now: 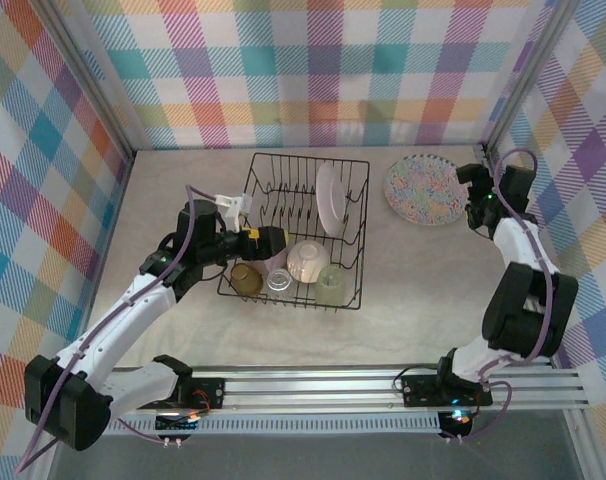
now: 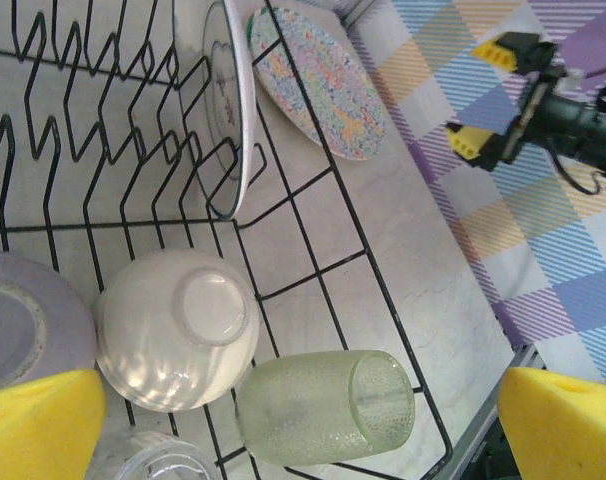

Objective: Unload the mixed dishes from the dish rack

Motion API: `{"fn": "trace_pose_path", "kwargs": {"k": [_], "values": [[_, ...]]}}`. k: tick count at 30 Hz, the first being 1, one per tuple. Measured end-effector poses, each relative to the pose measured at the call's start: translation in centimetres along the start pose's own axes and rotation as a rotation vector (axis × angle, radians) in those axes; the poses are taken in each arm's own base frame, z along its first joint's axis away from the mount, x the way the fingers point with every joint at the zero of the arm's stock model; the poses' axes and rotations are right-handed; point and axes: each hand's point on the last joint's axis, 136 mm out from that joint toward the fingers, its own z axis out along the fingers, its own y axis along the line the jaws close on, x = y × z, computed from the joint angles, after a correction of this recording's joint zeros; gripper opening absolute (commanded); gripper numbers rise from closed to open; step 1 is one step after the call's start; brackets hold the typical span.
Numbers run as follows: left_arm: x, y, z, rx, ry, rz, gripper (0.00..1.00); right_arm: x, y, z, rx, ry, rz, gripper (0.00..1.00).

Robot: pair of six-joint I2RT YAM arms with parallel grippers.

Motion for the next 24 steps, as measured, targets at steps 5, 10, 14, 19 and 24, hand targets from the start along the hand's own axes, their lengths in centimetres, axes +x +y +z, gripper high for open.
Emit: {"fn": "trace_pose_path", "kwargs": {"k": [5,10,14,19,24], "values": [[-0.7,-0.1,0.7,-0.001,0.005,-0.057,0.98,2.1,0.7,-3.5,-0.069,0.007,-0.023,0.99],[-1.5,-0.6,2.8,-0.002,0.034,-0.074,0.94,5.7,2.2,-6.7,-0.159,0.084,-0.083,0.99],[-2.5,-0.1,5.4,-0.024,0.061,-0.079,0.9,8.5,4.6,-10.2,-0.274,0.148,-0.173,0.99],[-4.2,1.0,9.2,-0.048,0.089,-0.054,0.84,12.0,5.5,-14.7,-0.406,0.22,-0.251,0.99],[-4.4,2.6,13.0,-0.065,0.136,-0.038,0.79,15.4,4.2,-17.1,-0.463,0.31,-0.271,0.99]]}}
